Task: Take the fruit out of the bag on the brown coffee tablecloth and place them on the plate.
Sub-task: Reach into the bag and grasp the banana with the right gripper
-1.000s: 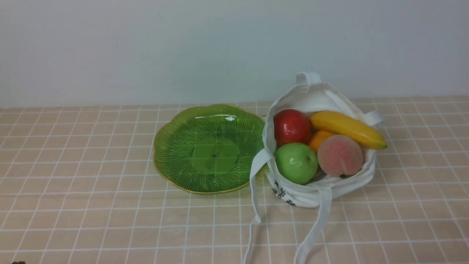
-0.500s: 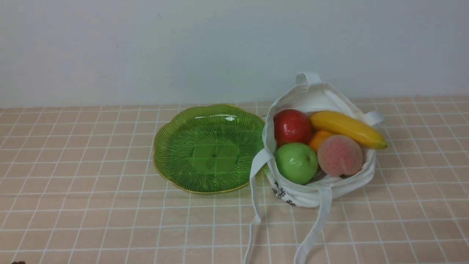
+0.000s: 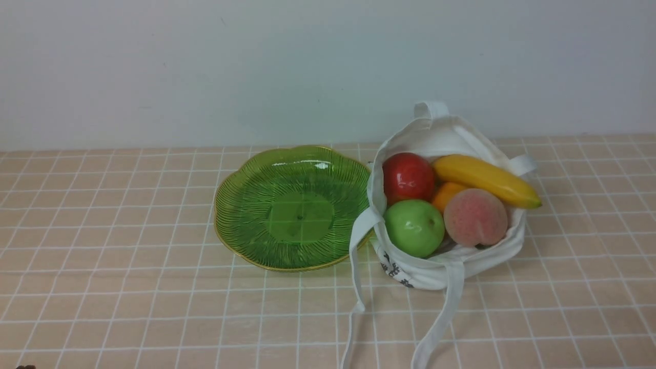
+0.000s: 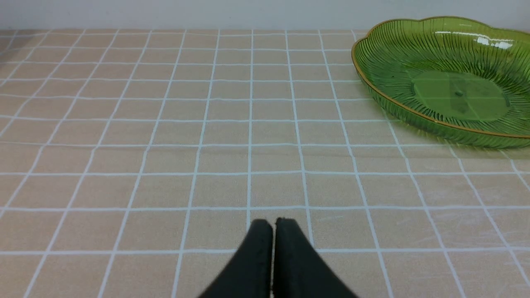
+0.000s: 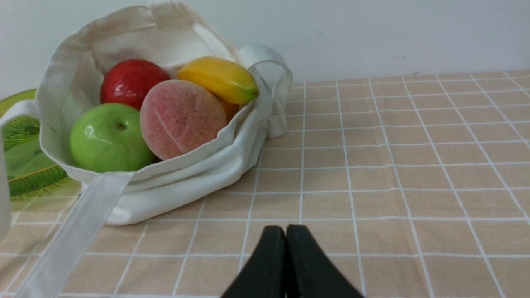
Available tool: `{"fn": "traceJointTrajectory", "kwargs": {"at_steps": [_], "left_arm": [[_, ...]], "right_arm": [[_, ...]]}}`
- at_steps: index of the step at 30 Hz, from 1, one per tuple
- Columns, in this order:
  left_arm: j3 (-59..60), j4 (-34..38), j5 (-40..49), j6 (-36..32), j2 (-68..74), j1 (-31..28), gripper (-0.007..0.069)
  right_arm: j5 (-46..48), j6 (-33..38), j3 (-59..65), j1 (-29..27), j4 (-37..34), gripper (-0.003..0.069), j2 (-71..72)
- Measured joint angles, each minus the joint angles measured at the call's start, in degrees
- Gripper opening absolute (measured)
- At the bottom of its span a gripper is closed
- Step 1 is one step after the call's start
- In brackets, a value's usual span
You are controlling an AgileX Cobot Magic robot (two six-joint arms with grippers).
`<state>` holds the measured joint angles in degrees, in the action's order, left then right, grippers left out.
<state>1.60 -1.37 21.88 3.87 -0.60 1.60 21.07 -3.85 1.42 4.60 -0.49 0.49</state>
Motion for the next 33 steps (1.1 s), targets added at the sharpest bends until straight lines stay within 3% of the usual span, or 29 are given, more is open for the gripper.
{"fn": "traceJointTrajectory", "kwargs": {"at_steps": [12, 16, 21, 28, 33], "left_arm": [[0.0, 0.0, 0.0, 0.0, 0.0, 0.0, -0.0008], [0.0, 0.0, 0.0, 0.0, 0.0, 0.0, -0.0008], [0.0, 0.0, 0.0, 0.0, 0.0, 0.0, -0.0008], [0.0, 0.0, 0.0, 0.0, 0.0, 0.0, -0.0008], [0.0, 0.0, 0.0, 0.0, 0.0, 0.0, -0.0008]], "right_arm": [[-0.3, -1.9, 0.0, 0.0, -2.9, -0.0014, 0.0], [-4.1, -11.5, 0.3, 0.0, -23.0, -0.0014, 0.0], [-6.0, -13.4, 0.3, 0.0, -32.1, -0.0014, 0.0], [-6.7, -13.5, 0.0, 0.0, -34.5, -0.0014, 0.0], [-4.7, -8.1, -8.2, 0.0, -29.9, -0.0014, 0.0]]}}
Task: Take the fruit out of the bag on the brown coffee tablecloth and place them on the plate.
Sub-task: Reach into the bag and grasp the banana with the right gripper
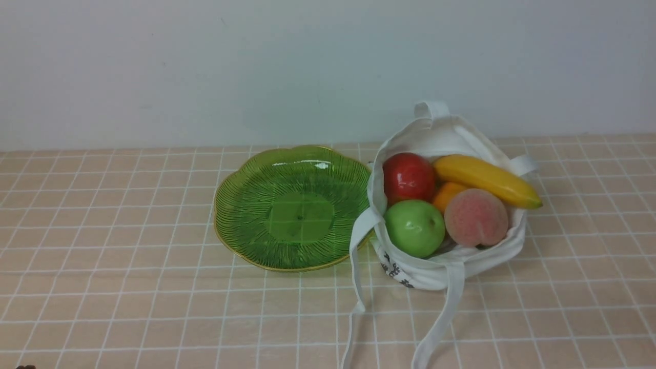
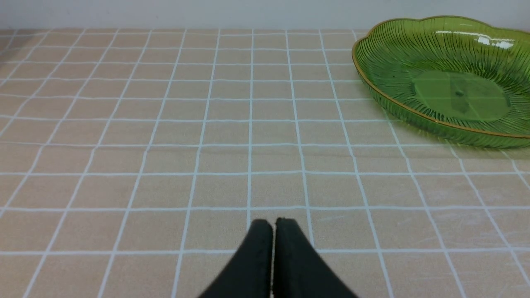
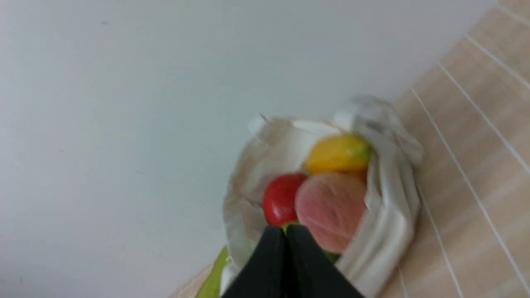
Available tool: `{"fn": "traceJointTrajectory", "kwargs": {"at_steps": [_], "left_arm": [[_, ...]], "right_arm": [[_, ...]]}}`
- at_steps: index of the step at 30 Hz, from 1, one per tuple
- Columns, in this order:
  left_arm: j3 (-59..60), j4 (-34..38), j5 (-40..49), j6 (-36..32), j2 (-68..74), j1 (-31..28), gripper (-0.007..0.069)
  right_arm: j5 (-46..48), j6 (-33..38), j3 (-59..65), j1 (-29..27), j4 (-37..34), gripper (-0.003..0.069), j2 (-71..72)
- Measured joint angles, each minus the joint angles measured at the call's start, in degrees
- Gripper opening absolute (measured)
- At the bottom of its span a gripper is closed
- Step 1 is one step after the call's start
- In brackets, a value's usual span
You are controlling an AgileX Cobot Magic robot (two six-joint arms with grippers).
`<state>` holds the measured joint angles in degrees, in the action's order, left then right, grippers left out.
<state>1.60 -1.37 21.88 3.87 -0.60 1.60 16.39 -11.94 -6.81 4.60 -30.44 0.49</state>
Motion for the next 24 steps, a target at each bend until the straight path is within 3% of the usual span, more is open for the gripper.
{"fn": "traceJointTrajectory", "kwargs": {"at_steps": [3, 7, 10, 13, 17, 21, 24], "left_arm": [[0.0, 0.0, 0.0, 0.0, 0.0, 0.0, -0.0008], [0.0, 0.0, 0.0, 0.0, 0.0, 0.0, -0.0008], [0.0, 0.0, 0.0, 0.0, 0.0, 0.0, -0.0008], [0.0, 0.0, 0.0, 0.0, 0.0, 0.0, -0.0008], [0.0, 0.0, 0.0, 0.0, 0.0, 0.0, -0.0008], [0.0, 0.0, 0.0, 0.0, 0.0, 0.0, -0.0008], [0.0, 0.0, 0.0, 0.0, 0.0, 0.0, -0.0008]], "right_arm": [[4.2, 4.3, -9.3, 0.0, 6.4, -0.0014, -2.9], [23.5, 5.6, -19.1, 0.0, 18.6, -0.0014, -14.3], [34.7, 5.0, -20.4, 0.0, 23.3, -0.0014, -22.7], [38.8, 4.1, -20.6, 0.0, 24.3, -0.0014, -30.7], [34.2, 8.9, -20.7, 0.0, 17.0, -0.0008, -41.0], [27.7, 22.7, -22.5, 0.6, 2.1, 0.0043, -51.9], [26.5, 30.9, -26.5, 2.6, -4.7, 0.0121, -60.1]]}}
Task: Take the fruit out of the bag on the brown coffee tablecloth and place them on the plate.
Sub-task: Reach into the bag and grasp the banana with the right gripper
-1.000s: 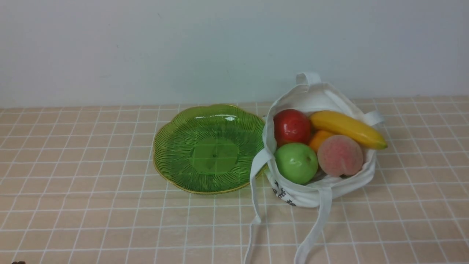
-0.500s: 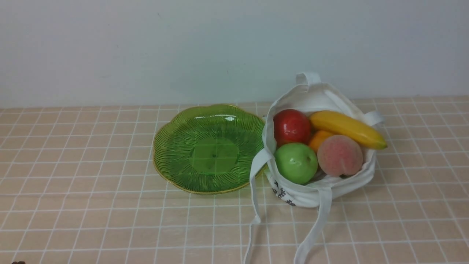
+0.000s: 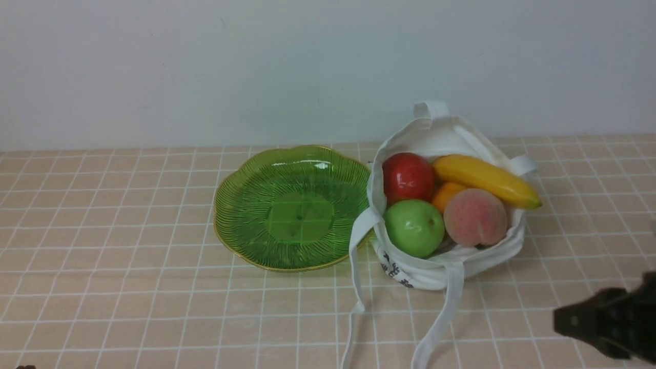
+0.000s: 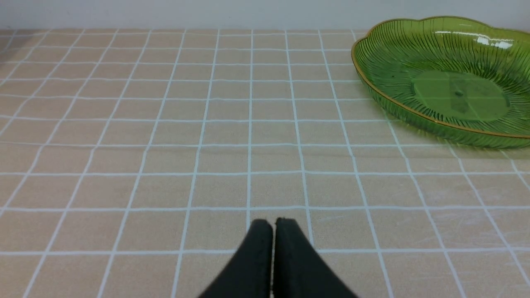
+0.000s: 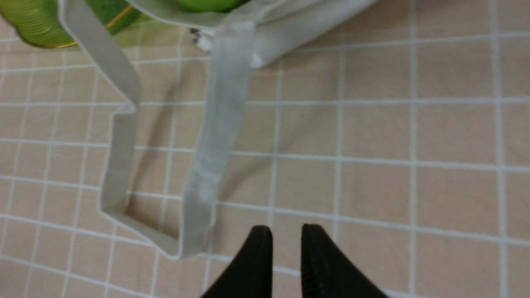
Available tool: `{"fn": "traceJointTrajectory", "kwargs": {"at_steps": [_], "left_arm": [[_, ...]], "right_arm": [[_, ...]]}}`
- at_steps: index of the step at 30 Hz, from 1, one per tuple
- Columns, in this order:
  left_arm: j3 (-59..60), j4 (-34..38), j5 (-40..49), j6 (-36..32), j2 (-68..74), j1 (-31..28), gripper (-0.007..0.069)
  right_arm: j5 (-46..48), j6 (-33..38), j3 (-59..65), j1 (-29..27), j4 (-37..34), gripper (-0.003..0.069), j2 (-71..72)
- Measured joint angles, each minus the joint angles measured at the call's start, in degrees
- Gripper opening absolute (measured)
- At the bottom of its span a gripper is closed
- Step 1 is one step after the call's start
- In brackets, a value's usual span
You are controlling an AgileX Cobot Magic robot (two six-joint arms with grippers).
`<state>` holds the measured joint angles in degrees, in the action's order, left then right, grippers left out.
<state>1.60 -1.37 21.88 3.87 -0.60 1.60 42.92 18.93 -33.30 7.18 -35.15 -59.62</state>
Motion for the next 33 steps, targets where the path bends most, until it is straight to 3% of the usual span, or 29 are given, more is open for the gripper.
{"fn": "traceJointTrajectory", "kwargs": {"at_steps": [3, 4, 6, 13, 18, 23, 33], "left_arm": [[0.0, 0.0, 0.0, 0.0, 0.0, 0.0, -0.0008], [0.0, 0.0, 0.0, 0.0, 0.0, 0.0, -0.0008], [0.0, 0.0, 0.0, 0.0, 0.0, 0.0, -0.0008], [0.0, 0.0, 0.0, 0.0, 0.0, 0.0, -0.0008], [0.0, 0.0, 0.0, 0.0, 0.0, 0.0, -0.0008], [0.0, 0.0, 0.0, 0.0, 0.0, 0.0, -0.0008], [0.0, 0.0, 0.0, 0.0, 0.0, 0.0, -0.0008]], "right_arm": [[-0.7, 3.4, -7.2, 2.0, -1.5, 0.0239, -8.5], [-0.7, 3.4, -7.2, 2.0, -1.4, 0.0239, -9.0], [-0.8, 4.1, -12.8, 2.6, -0.4, 0.0331, -14.0], [-1.1, 4.1, -30.7, 2.9, 13.2, 0.0594, -26.6], [-1.1, 1.2, -36.5, 2.9, 17.9, 0.0613, -32.0], [-1.0, -3.3, -38.4, 2.9, 23.6, 0.0577, -36.2], [-1.5, -6.3, -38.9, 2.9, 25.3, 0.0501, -40.5]]}}
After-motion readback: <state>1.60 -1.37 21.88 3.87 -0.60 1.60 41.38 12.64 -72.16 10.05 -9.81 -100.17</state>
